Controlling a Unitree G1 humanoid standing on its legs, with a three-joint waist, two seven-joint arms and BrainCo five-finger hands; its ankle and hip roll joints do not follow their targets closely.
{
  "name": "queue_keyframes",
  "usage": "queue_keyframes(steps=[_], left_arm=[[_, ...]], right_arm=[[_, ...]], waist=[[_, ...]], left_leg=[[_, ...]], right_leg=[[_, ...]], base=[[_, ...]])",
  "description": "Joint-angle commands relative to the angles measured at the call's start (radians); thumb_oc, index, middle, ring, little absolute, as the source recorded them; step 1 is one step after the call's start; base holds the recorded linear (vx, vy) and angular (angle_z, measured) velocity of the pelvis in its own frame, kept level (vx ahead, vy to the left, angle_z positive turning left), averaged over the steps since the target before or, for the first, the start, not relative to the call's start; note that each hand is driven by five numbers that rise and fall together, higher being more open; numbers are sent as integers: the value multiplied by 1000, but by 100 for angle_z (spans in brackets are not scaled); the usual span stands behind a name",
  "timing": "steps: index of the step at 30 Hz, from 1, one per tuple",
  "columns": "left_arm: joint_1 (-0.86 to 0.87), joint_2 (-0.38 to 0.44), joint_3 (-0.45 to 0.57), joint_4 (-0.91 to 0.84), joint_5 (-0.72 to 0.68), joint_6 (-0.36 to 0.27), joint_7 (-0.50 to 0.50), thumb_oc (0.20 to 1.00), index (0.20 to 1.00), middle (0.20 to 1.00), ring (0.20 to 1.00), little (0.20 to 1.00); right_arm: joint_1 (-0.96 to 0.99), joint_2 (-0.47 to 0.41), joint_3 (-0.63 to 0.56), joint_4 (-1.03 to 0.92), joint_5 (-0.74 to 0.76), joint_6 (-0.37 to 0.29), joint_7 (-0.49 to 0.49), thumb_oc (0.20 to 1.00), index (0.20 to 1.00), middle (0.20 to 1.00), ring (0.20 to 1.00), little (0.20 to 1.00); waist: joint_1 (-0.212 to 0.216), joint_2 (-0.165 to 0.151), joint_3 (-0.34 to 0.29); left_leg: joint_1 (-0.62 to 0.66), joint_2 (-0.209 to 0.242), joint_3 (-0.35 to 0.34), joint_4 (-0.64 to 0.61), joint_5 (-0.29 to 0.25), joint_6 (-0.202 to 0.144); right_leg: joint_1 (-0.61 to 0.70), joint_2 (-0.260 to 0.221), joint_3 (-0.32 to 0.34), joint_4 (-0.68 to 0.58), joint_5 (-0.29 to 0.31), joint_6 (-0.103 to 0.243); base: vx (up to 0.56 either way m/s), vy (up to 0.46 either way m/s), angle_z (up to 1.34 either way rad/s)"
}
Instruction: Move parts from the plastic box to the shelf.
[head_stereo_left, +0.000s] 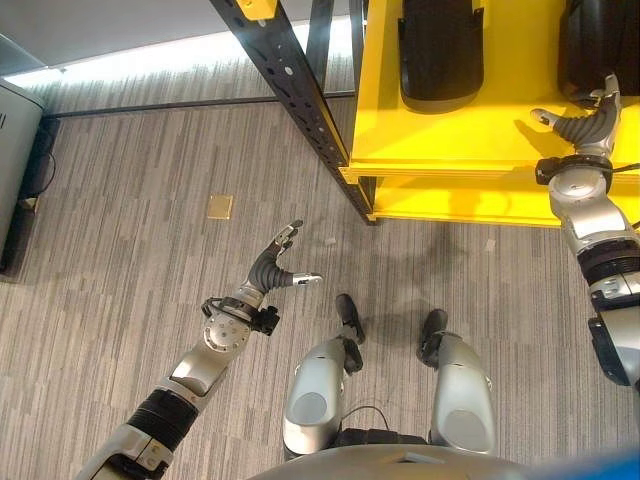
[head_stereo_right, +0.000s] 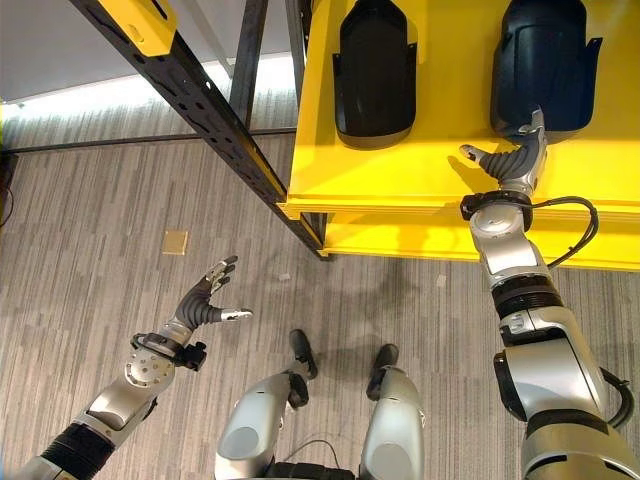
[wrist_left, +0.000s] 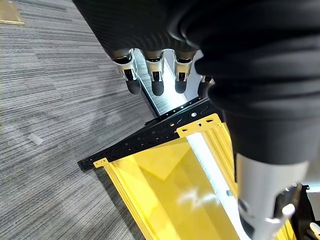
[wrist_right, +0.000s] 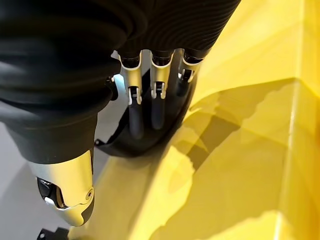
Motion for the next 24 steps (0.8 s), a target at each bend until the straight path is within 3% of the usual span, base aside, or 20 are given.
queue_keyframes(steps=[1, 24], left_arm=[[8, 31, -33, -57, -22, -61, 3, 1000, 1000, 1000, 1000, 1000], [0, 34, -40, -56, -29, -65, 4, 1000, 1000, 1000, 1000, 1000]], right_arm=[[-112, -57, -11, 23, -29, -32, -32, 1000, 1000, 1000, 1000, 1000], [-119, -70, -7, 44, -64, -21, -74, 1000, 1000, 1000, 1000, 1000]], waist=[[6, -24, -23], [4, -22, -23]], left_leg=[[43, 71, 4, 106, -127, -83], [45, 66, 6, 103, -132, -80]], right_leg=[[31, -3, -27, -34, -39, 57], [26, -7, -27, -28, -39, 60]], base=[[0, 0, 0], [0, 0, 0]])
